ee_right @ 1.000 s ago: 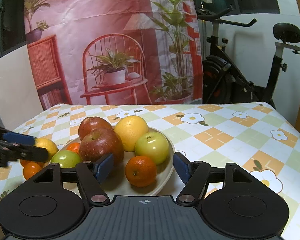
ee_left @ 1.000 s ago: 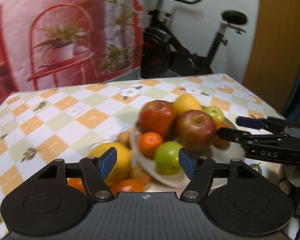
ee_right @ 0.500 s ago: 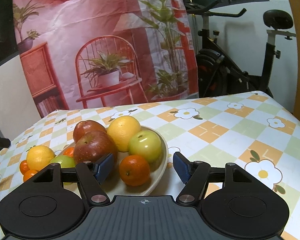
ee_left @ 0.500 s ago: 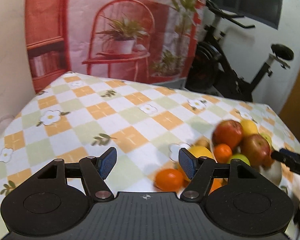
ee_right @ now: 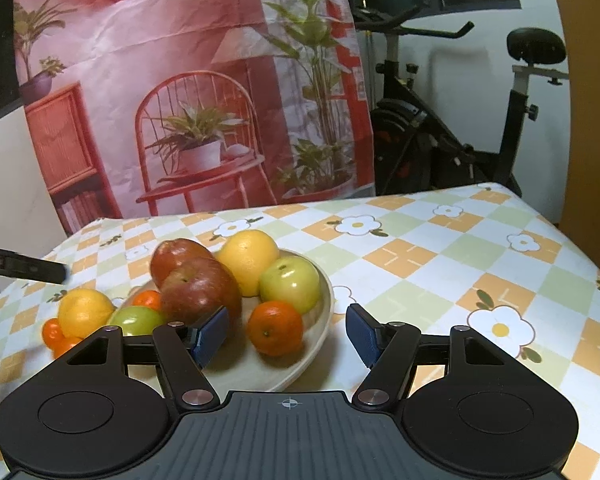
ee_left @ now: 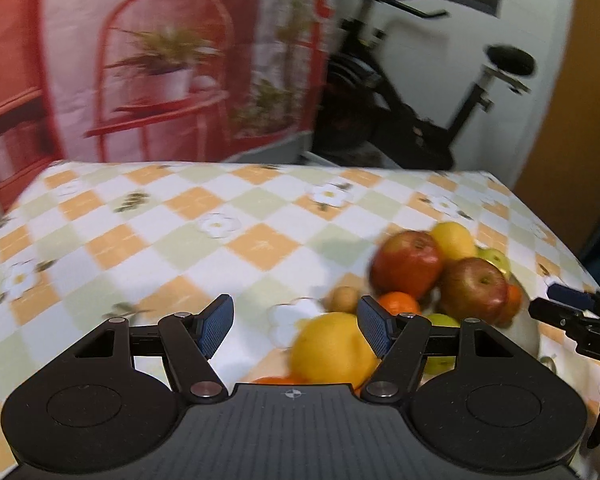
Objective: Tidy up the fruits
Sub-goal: 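Move the left tool to the large lemon and close the left gripper, then carry the lemon with the left gripper toward the plate while the right tool moves to a mandarin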
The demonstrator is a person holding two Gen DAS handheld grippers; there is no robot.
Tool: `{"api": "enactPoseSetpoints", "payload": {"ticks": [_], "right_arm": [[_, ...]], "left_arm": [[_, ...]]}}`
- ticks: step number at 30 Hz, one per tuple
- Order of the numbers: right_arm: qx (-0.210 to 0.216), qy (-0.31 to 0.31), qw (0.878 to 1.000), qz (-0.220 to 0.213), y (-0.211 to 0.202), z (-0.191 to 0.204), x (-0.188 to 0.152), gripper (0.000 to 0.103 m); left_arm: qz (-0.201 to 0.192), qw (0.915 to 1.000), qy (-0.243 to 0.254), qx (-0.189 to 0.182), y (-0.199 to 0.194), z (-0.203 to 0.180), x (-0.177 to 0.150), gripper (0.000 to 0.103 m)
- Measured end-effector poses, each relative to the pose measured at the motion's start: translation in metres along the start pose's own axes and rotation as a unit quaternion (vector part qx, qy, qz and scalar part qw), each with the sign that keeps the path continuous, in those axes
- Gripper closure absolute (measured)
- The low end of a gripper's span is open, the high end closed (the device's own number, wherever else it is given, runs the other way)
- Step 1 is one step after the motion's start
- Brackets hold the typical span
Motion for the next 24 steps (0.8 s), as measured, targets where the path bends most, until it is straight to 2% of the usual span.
{"api": "enactPoseSetpoints", "payload": {"ticks": [3,6,14,24], "right_arm": [[-0.001,-0.007,1.0,-0.001,-0.006,0.004,0.003,0.041],[-0.004,-0.007,1.0,-0.004,-0.01,0.006,0.01,0.041],[0.008,-0.019,1.0,0.001,-0.007,0.024,0.019,0.041],[0.025,-0.046,0.998,0.017,-0.002,0.051,0.02,0.041]], "left_arm": [[0.01,0.9994,0.027,-0.021,0.011,-0.014,-0.004,0.032],[0.021,0.9988,0.038,-0.023,0.019,-0.016,-0.01,0.032],[0.03,0.9988,0.023,-0.03,0.023,-0.001,-0.013,0.03],[0.015,0.9993,0.009,-0.031,0.021,0.014,-0.008,0.028]]}}
Point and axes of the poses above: each gripper's, at about its wrist camera, not at the fingertips, and y roughly the way its jaws point, z to its left, x to its top, the point moved 4 cm from there along y, roughly the way its jaws point, and after that the axes turned 5 degrees about z, right-handed, at the moved point
